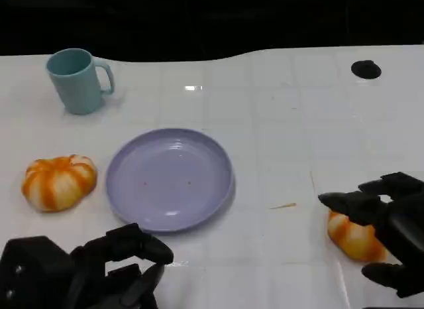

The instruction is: Grasp the bread from the table and place it into the plate.

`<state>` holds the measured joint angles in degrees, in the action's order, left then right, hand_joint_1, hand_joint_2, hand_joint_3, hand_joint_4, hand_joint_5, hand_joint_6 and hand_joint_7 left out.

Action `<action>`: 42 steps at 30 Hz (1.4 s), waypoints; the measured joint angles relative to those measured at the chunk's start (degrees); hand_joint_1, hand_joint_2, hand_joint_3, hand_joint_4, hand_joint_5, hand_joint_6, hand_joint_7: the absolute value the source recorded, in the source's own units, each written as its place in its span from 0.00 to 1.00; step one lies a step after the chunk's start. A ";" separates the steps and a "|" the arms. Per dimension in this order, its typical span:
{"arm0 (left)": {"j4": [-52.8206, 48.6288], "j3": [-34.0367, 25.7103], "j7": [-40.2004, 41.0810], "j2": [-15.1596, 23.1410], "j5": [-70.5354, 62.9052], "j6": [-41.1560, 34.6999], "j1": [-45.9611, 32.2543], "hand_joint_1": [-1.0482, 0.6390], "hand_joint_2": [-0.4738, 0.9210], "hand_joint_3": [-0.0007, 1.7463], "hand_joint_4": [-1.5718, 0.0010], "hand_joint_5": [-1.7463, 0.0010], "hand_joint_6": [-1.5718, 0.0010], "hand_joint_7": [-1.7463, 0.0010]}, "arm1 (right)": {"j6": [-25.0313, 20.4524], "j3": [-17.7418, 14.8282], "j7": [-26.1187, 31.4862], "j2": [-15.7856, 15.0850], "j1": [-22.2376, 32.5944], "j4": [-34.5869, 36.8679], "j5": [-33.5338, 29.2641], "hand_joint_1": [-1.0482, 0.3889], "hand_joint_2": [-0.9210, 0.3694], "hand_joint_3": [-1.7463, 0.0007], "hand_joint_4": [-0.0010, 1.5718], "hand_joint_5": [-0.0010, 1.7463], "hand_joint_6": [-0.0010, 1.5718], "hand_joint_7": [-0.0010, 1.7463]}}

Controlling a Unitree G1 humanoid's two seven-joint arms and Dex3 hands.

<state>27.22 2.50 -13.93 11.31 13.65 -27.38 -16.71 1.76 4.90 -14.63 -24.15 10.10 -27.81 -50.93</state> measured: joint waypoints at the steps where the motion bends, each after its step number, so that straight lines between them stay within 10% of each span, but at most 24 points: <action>1: 0.00 0.00 0.00 -0.02 -0.01 0.00 0.02 0.45 0.87 0.45 0.56 0.00 0.60 0.24 | -0.39 0.03 -0.54 -0.21 -0.08 -0.10 -0.66 0.56 0.27 0.85 0.00 0.28 0.21 0.00; 26: 0.60 0.36 0.04 -1.09 -0.91 -0.44 -0.21 0.44 0.87 0.45 0.57 0.00 0.59 0.24 | -2.96 7.67 -3.25 -1.91 -12.07 20.96 -2.64 0.53 0.10 0.99 0.11 0.15 0.25 0.00; 42: 2.02 0.31 0.04 -1.10 -0.85 -1.24 -0.97 0.43 0.87 0.44 0.56 0.00 0.59 0.26 | -6.29 11.66 -1.05 2.57 -20.97 36.45 5.07 0.50 0.00 0.97 0.18 0.12 0.29 0.02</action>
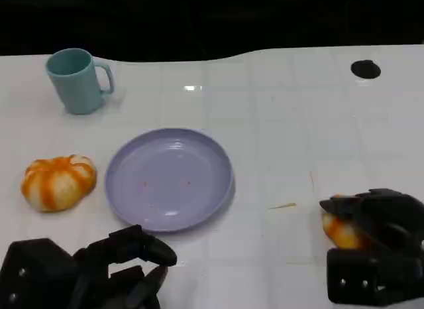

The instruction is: Grasp the bread from the table and place it into the plate.

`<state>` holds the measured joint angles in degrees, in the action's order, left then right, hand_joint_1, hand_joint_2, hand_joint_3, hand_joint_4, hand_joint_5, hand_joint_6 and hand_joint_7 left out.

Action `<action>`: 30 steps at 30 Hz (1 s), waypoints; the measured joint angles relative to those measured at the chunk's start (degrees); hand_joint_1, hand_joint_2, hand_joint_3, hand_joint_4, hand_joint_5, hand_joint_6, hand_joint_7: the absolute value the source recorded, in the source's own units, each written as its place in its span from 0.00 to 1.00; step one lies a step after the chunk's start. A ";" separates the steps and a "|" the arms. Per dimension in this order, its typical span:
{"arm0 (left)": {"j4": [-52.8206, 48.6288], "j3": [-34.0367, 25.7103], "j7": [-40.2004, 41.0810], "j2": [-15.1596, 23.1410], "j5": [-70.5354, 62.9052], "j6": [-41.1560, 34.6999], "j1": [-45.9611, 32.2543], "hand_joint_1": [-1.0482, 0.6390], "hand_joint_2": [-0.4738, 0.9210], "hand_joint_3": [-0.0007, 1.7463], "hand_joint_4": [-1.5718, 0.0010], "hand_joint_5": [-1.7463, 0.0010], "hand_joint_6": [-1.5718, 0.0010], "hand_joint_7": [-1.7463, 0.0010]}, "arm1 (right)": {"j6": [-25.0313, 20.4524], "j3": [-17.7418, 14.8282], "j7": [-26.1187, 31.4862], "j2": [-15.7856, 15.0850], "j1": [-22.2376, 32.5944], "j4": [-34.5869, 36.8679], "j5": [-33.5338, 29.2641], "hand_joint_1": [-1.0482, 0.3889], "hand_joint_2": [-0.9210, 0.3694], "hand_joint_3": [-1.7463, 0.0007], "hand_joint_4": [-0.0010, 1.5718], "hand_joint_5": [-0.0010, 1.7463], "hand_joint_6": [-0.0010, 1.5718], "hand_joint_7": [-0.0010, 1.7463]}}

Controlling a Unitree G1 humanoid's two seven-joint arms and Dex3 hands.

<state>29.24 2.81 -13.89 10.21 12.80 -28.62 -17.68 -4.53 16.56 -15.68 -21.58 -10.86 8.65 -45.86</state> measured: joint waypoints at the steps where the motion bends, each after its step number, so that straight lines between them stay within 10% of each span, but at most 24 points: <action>1: 0.24 0.00 0.00 -0.01 0.02 -0.22 -0.02 0.43 0.87 0.44 0.56 0.00 0.59 0.26 | -0.35 0.00 -0.20 0.21 -0.61 0.76 0.87 0.50 0.00 0.95 0.20 0.13 0.31 0.02; 6: 0.70 0.13 0.00 -0.02 -0.47 -0.36 -0.11 0.42 0.87 0.44 0.56 0.00 0.59 0.26 | -1.24 0.07 0.80 1.10 -3.56 4.64 3.51 0.56 0.00 0.95 0.50 0.18 0.56 0.05; 9: 0.78 0.31 0.01 -0.02 -1.05 -0.02 -0.29 0.43 0.87 0.44 0.56 0.00 0.59 0.26 | 0.64 0.23 9.09 1.84 -3.94 7.46 2.98 0.62 0.01 0.94 0.56 0.61 0.79 0.07; 10: 0.80 0.32 0.01 -0.03 -1.08 -0.01 -0.32 0.43 0.87 0.43 0.56 0.00 0.59 0.26 | 1.97 0.42 12.77 1.85 -4.03 8.77 2.50 0.63 0.04 0.88 0.56 0.75 0.82 0.11; 12: 0.84 0.31 0.11 -0.05 -1.12 -0.02 -0.43 0.43 0.87 0.44 0.56 0.00 0.59 0.26 | 4.96 0.72 18.92 1.83 -4.35 11.29 2.23 0.64 0.25 0.55 0.57 0.95 0.67 0.52; 14: 0.94 0.33 0.42 -0.19 -1.11 -0.03 -0.41 0.44 0.87 0.44 0.56 0.00 0.59 0.26 | 7.08 1.21 23.05 1.80 -4.76 13.29 1.93 0.64 0.33 0.44 0.59 0.99 0.55 0.78; 17: 1.20 0.35 0.56 -0.42 -1.10 -0.03 -0.41 0.44 0.87 0.44 0.55 0.00 0.59 0.26 | 9.09 1.41 26.77 1.73 -4.96 14.98 1.38 0.65 0.35 0.42 0.60 1.00 0.50 0.89; 30: 1.72 0.46 0.60 -0.73 -1.07 -0.23 -0.41 0.46 0.86 0.45 0.56 0.00 0.60 0.25 | 16.37 1.34 35.93 1.71 -5.60 17.78 2.41 0.66 0.45 0.32 0.60 1.00 0.50 0.92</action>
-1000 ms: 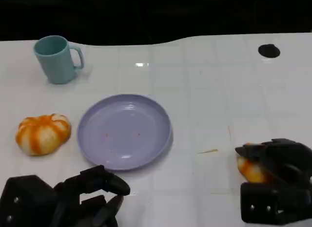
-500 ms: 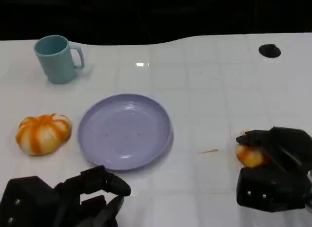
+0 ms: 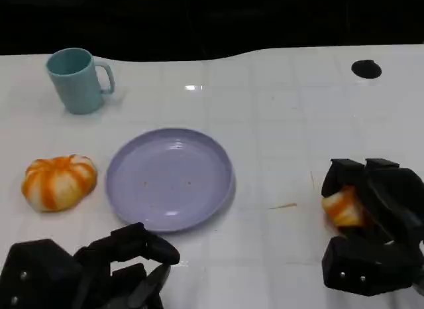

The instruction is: Grasp the bread from the table and place it into the plate.

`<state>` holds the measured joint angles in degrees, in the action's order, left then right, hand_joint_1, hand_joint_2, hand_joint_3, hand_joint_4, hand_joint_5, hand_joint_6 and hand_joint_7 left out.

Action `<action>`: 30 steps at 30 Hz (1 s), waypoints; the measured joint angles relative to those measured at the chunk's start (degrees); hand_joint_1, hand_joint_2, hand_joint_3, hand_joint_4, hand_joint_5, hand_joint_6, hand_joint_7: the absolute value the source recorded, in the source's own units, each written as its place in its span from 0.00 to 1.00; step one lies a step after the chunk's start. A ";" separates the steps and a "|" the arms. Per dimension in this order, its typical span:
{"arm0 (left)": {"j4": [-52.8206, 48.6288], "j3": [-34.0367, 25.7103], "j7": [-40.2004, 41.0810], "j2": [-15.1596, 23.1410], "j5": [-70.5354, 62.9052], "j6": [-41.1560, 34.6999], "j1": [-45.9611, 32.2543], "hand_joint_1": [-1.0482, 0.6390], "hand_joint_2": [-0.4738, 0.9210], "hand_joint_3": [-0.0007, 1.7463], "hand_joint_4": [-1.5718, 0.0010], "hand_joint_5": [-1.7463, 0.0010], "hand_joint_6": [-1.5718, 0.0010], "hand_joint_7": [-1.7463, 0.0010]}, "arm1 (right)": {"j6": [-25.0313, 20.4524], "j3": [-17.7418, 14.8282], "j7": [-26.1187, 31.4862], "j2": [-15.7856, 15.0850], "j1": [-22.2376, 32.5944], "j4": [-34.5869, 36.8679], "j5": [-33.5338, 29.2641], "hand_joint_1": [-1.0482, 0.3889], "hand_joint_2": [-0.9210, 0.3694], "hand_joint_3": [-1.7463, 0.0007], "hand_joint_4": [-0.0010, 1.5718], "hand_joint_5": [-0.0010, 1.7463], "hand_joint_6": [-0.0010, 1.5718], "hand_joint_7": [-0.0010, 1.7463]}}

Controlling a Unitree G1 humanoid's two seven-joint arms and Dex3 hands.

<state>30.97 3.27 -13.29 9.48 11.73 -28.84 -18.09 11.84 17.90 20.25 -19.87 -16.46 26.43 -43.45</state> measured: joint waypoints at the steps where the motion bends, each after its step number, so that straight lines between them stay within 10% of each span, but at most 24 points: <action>1: -0.01 0.00 0.00 -0.19 0.00 -0.03 0.02 0.46 0.86 0.45 0.56 0.00 0.60 0.25 | 0.45 0.02 0.77 0.00 -0.16 0.32 -0.08 0.66 0.46 0.31 0.60 1.00 0.51 0.92; 12: -0.27 0.05 0.00 -0.16 -0.28 0.45 0.16 0.46 0.86 0.46 0.57 0.00 0.60 0.25 | 5.72 1.19 4.70 0.22 -1.19 -0.69 -0.26 0.64 0.50 0.25 0.61 1.00 0.49 0.97; 18: -0.53 0.28 0.00 -0.16 -0.73 0.57 0.20 0.46 0.85 0.47 0.55 0.00 0.60 0.24 | 7.31 1.92 4.61 1.61 -1.27 -2.62 -0.10 0.62 0.53 0.24 0.62 1.00 0.58 0.75; 30: -0.49 0.31 -0.01 -0.28 -0.88 0.65 -0.45 0.48 0.86 0.48 0.57 0.00 0.61 0.24 | 6.81 3.16 -0.16 8.69 -4.04 -4.19 2.12 0.67 0.56 0.20 0.63 1.00 0.60 0.74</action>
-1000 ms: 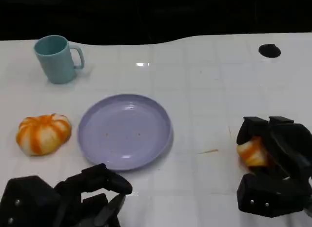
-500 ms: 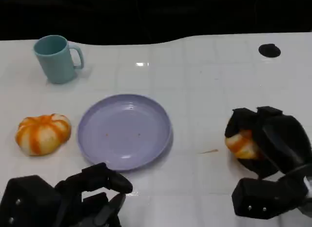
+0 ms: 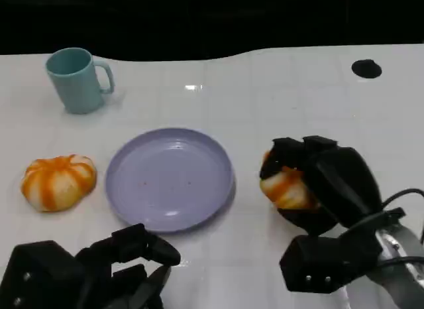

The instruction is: Grasp the bread from the table and place it into the plate.

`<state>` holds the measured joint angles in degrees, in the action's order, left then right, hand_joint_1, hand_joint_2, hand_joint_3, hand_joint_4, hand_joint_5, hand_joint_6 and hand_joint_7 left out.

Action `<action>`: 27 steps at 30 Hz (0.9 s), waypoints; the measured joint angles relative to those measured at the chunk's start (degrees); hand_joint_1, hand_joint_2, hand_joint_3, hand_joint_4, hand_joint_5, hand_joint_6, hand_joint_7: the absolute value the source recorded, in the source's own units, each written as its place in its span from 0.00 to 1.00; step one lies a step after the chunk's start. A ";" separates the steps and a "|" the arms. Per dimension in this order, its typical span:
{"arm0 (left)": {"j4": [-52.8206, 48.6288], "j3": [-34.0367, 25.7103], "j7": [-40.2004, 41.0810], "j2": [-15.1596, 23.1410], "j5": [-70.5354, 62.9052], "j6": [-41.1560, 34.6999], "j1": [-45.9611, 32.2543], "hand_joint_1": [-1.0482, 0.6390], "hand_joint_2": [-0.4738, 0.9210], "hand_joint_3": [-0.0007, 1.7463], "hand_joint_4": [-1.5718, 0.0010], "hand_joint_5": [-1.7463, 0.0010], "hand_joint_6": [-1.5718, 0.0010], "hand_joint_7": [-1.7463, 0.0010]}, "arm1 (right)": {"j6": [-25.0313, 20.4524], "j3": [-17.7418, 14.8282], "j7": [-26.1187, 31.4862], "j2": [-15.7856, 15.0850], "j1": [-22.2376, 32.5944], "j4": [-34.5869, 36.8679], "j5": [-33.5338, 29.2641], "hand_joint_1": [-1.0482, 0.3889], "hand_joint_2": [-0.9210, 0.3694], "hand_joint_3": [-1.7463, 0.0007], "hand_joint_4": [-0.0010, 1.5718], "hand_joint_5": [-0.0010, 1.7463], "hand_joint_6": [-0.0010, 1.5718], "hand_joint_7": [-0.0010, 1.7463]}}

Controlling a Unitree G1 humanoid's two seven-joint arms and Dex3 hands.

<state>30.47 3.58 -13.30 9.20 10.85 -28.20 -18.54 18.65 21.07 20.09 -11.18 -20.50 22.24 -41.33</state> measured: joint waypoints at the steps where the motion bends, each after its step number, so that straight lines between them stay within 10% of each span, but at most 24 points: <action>1: 0.03 0.00 0.00 0.00 0.08 0.00 -0.03 0.48 0.86 0.48 0.57 0.00 0.61 0.24 | -0.19 0.27 -0.13 0.59 -0.17 0.01 0.00 0.67 0.56 0.19 0.63 1.00 0.59 0.78; 10: 0.43 0.02 0.01 -0.18 0.50 -0.34 -0.16 0.48 0.85 0.48 0.57 0.00 0.61 0.24 | 3.28 2.43 -0.06 6.03 -5.62 6.15 1.36 0.64 0.53 0.16 0.64 1.00 0.50 0.96; 27: 0.64 0.24 0.02 -0.23 0.81 -0.57 -0.30 0.48 0.85 0.49 0.57 0.00 0.62 0.24 | 4.57 4.56 -0.17 16.27 -18.37 25.72 3.69 0.62 0.50 0.23 0.62 1.00 0.52 0.88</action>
<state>31.11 3.82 -13.28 8.97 11.65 -28.77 -18.84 23.22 25.62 19.92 5.09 -38.87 47.96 -37.64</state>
